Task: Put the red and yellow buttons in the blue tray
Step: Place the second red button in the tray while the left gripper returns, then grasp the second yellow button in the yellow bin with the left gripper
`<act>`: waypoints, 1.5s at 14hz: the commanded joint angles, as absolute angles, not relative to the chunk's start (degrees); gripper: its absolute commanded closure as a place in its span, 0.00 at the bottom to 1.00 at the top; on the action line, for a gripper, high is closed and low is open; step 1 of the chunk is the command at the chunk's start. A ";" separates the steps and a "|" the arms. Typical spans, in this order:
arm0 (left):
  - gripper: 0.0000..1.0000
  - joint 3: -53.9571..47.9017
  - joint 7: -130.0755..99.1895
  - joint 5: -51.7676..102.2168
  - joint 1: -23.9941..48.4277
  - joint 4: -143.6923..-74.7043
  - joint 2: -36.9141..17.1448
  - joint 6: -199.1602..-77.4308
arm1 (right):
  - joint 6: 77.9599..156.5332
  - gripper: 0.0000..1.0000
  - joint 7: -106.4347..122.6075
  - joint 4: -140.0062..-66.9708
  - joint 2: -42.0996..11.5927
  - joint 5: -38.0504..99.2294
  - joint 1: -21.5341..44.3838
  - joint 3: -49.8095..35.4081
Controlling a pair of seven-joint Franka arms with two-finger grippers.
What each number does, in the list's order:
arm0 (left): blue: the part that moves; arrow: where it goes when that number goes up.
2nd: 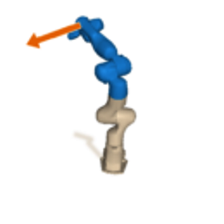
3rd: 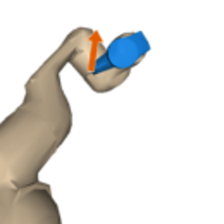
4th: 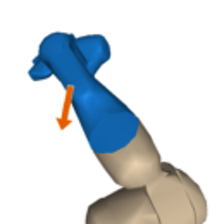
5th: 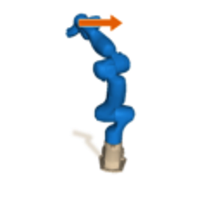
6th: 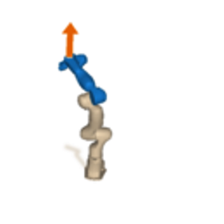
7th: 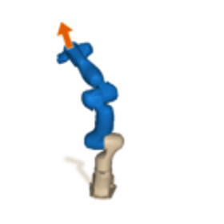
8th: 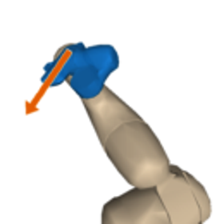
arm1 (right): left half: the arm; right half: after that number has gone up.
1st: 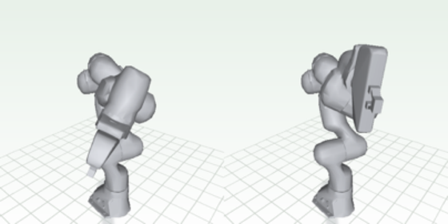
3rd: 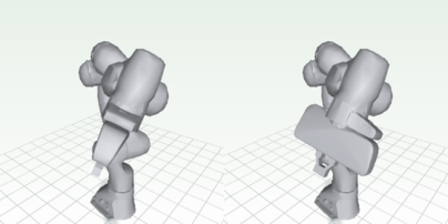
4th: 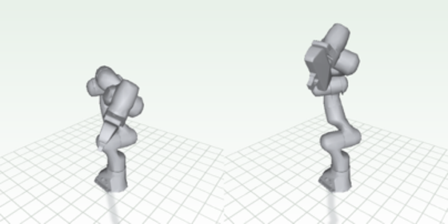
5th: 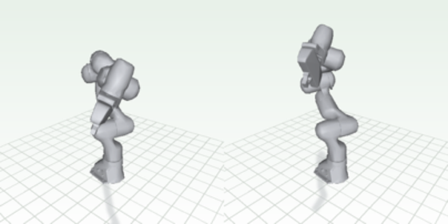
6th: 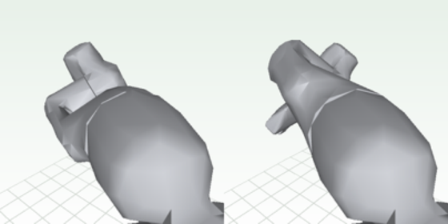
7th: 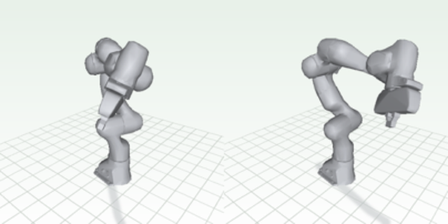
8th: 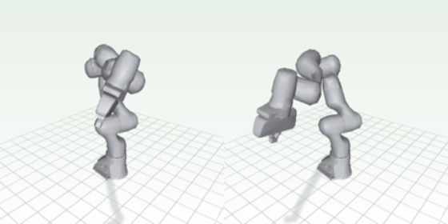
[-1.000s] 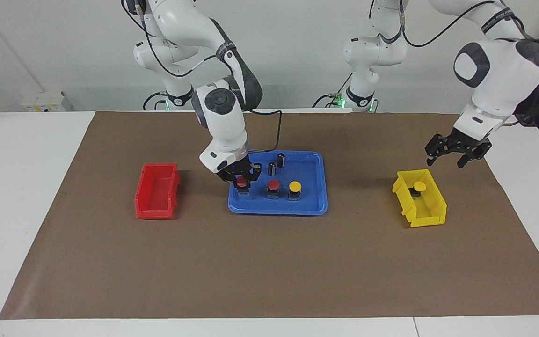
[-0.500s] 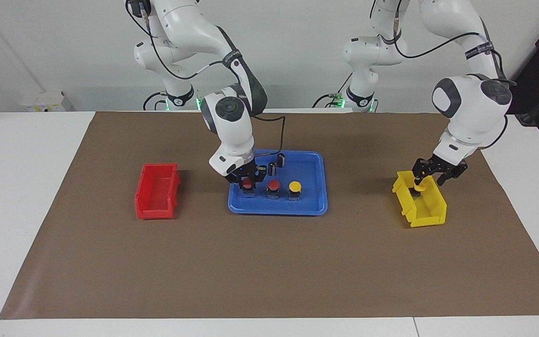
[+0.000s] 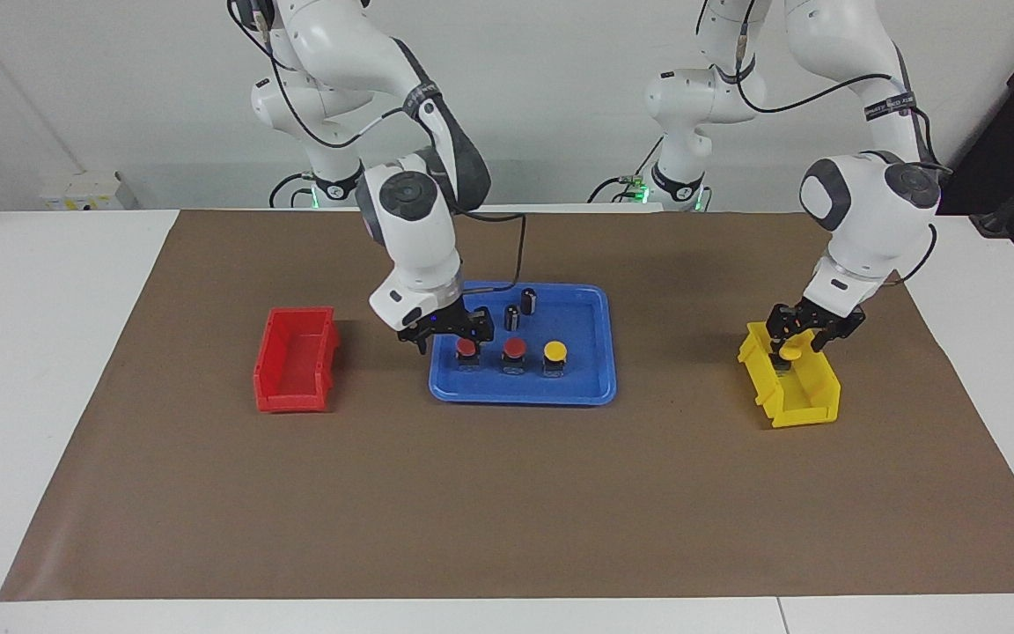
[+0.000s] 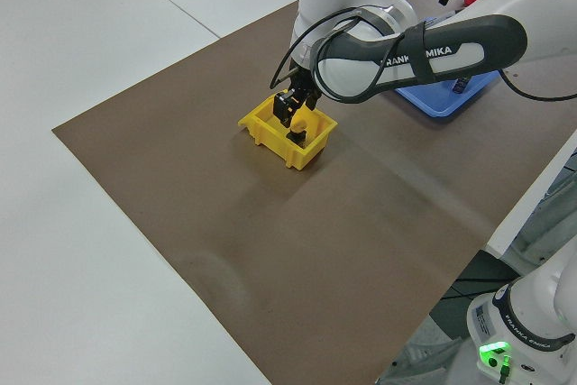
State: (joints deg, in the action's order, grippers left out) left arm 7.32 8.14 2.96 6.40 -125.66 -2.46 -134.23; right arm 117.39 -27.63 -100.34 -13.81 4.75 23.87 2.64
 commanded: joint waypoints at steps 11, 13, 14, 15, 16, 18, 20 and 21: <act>0.96 7.38 3.43 3.78 6.85 -125.26 -3.52 -137.04 | 86.22 0.00 -1.69 -90.35 2.37 -1.14 -0.43 3.08; 0.97 7.30 2.99 3.78 7.21 -117.12 -3.25 -124.00 | 85.61 0.00 1.13 -91.05 2.81 -0.97 -3.15 2.99; 0.97 7.12 2.81 3.78 7.29 -112.98 -3.25 -118.36 | 85.52 0.00 1.06 -91.14 2.81 -0.97 -3.16 3.08; 0.98 7.03 2.20 3.78 7.56 -109.20 -2.73 -113.60 | 85.69 0.00 0.97 -91.14 2.81 -0.97 -3.16 3.08; 0.98 6.60 -0.06 3.69 7.73 -106.99 -2.20 -110.77 | 86.13 0.00 0.88 -91.14 2.81 -0.97 -3.08 2.99; 0.98 5.98 -9.18 3.69 13.15 -105.38 -2.20 -110.56 | 86.31 0.00 0.18 -91.06 2.73 -0.88 -2.99 2.90; 0.98 5.89 -16.32 3.69 18.26 -106.60 -2.46 -113.98 | 86.92 0.00 -0.09 -90.97 2.64 -0.88 -2.99 2.90; 0.98 5.89 -20.78 3.69 21.76 -107.13 -3.07 -115.91 | 86.84 0.00 -0.09 -90.97 2.55 -0.88 -2.90 2.81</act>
State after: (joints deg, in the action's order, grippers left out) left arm 5.35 -14.41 3.07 16.80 -106.20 -1.71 -112.66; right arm 86.65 0.08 -91.73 3.07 -0.70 -2.64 3.20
